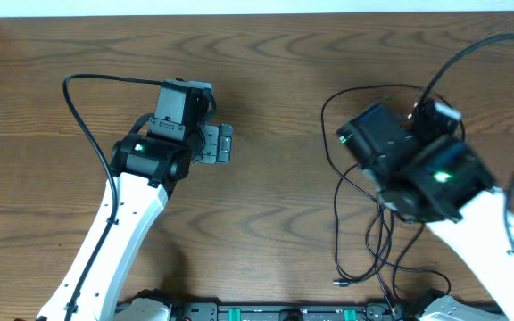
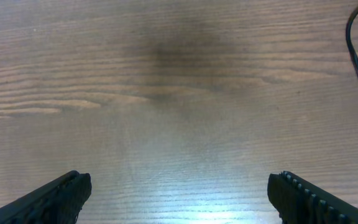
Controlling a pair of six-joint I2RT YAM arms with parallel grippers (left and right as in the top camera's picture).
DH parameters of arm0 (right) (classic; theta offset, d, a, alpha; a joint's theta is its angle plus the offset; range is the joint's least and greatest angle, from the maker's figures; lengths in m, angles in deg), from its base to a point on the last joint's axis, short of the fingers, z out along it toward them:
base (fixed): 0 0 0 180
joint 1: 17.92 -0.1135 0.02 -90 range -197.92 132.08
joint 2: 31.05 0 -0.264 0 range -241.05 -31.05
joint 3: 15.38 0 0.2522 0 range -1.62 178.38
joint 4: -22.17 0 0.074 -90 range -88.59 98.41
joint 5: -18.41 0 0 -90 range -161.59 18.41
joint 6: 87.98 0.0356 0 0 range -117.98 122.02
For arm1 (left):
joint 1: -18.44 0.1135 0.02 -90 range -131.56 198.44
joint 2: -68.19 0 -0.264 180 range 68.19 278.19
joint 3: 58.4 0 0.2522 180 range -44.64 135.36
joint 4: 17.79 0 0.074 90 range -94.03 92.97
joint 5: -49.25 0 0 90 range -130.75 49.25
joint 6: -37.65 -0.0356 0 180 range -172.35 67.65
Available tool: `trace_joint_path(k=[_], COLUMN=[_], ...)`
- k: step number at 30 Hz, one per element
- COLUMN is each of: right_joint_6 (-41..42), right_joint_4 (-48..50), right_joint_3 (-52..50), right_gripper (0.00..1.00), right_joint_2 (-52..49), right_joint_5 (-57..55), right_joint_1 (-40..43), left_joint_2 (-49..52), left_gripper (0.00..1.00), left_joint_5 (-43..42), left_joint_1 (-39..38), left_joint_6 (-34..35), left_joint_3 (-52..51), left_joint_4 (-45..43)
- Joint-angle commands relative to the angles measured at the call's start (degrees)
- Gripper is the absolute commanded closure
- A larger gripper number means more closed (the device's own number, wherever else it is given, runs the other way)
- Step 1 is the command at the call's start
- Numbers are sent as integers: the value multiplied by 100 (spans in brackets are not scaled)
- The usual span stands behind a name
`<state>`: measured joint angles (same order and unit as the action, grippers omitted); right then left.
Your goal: Untangle cables
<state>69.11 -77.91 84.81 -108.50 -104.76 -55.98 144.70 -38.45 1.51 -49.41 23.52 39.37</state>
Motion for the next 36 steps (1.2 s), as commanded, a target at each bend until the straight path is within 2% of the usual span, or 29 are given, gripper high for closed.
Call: trace_joint_path(k=[1, 7, 12, 16, 19, 24, 30, 36], right_joint_6=[916, 1419, 1508, 885, 260, 258, 295, 291], right_joint_4=[170, 699, 1351, 2120, 2712, 3462, 4450, 4876], right_joint_3=[-654, -1897, -2573, -3235, -3746, -4579, -5403, -5814], right_gripper=[22, 20, 18, 18, 11, 1, 2, 22], right_joint_2=[-39, -39, -39, -39, -42, -42, -42, -42], right_joint_5=[66, 575, 704, 678, 702, 734, 835, 960], right_joint_1=[-160, -494, -695, -811, -811, -804, -520, -229], left_joint_2=[66, 66, 66, 66, 66, 66, 66, 66], left_gripper=[4, 4, 4, 4, 4, 4, 4, 4], left_joint_5=[140, 140, 140, 140, 140, 140, 140, 140], left_joint_1=[15, 15, 15, 15, 15, 15, 15, 15], left_joint_6=[-57, -57, -57, -59, -57, -57, -57, -59], left_joint_3=[39, 31, 31, 31, 31, 31, 31, 31], left_joint_4=[-2, -2, -2, -2, -2, -2, 0, -2])
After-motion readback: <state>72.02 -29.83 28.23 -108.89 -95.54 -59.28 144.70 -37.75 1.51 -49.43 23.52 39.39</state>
